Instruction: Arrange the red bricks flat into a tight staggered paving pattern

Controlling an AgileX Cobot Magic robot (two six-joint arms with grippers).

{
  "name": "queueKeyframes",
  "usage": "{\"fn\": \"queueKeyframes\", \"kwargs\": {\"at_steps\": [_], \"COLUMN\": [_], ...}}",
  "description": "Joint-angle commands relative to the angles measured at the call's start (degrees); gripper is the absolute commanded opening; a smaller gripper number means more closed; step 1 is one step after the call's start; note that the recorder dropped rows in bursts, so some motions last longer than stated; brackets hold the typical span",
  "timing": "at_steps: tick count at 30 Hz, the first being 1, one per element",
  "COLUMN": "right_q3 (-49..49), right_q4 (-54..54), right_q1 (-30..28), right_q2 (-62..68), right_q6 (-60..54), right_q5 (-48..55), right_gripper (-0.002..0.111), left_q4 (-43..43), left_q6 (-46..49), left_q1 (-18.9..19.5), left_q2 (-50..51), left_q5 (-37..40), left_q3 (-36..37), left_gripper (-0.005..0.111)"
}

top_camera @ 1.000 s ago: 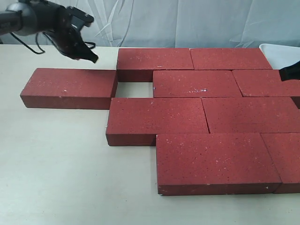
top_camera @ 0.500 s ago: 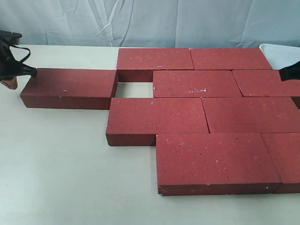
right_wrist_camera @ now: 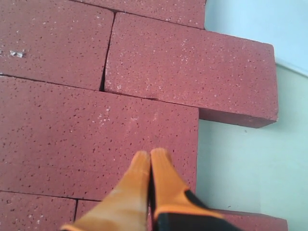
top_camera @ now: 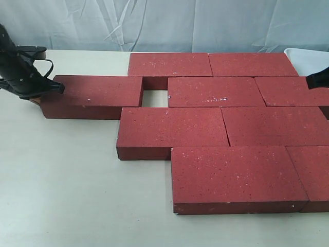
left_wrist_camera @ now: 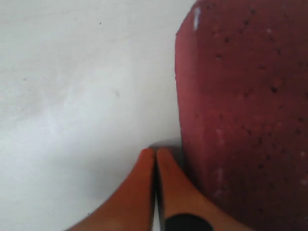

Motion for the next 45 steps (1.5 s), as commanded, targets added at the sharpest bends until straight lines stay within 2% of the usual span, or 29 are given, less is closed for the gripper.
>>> {"fn": "queueKeyframes", "kwargs": {"at_steps": [1, 6, 13, 18, 21, 23, 26, 28, 30, 34, 39, 42, 45], "right_q3": [0.0, 0.0, 0.0, 0.0, 0.0, 0.0, 0.0, 0.0, 0.0, 0.0, 0.0, 0.0, 0.0], "right_q4": [-0.1, -0.1, -0.1, -0.1, -0.1, -0.1, -0.1, -0.1, -0.1, -0.1, -0.1, -0.1, -0.1], "right_q1": [-0.3, -0.3, -0.3, -0.3, -0.3, -0.3, -0.3, -0.3, -0.3, -0.3, -0.3, -0.3, -0.3], "right_q2": [-0.3, -0.3, -0.3, -0.3, -0.3, -0.3, -0.3, -0.3, -0.3, -0.3, -0.3, -0.3, -0.3], "right_q6": [0.0, 0.0, 0.0, 0.0, 0.0, 0.0, 0.0, 0.0, 0.0, 0.0, 0.0, 0.0, 0.0], "right_q5": [-0.1, -0.1, -0.1, -0.3, -0.3, -0.3, -0.3, -0.1, -0.1, -0.1, -0.1, -0.1, -0.1], "right_gripper": [-0.001, -0.001, -0.001, -0.001, -0.001, -0.001, -0.001, -0.001, -0.001, -0.001, -0.001, -0.001, -0.001], "left_q4": [-3.3, -5.5, -6.2, -7.8, -7.7, -4.4, -1.7, -1.1, 0.4, 9.4, 13.0, 12.7, 13.7], "left_q6": [2.3, 3.8, 3.9, 4.0, 3.2, -0.3, -2.2, -2.2, -2.2, -7.6, -7.8, -7.6, -5.8], "left_q1": [-1.5, -4.1, -9.9, -15.1, -15.9, -14.9, -12.8, -11.6, -10.7, -7.5, -4.9, -4.3, -4.3], "left_q2": [0.1, 0.1, 0.1, 0.1, 0.1, 0.1, 0.1, -0.1, -0.8, -5.1, -10.7, -14.0, -15.9], "left_q5": [1.8, 2.7, 2.1, -1.7, -2.6, -1.9, 0.3, 2.4, 3.5, 6.0, 11.5, 15.2, 22.0], "left_q3": [0.7, 0.7, 0.8, 0.8, 0.8, 0.8, 0.7, 0.4, -0.3, -2.4, -4.4, -4.4, -4.4], "left_gripper": [0.002, 0.002, 0.002, 0.002, 0.002, 0.015, 0.045, 0.07, 0.076, 0.075, 0.071, 0.055, 0.029]}}
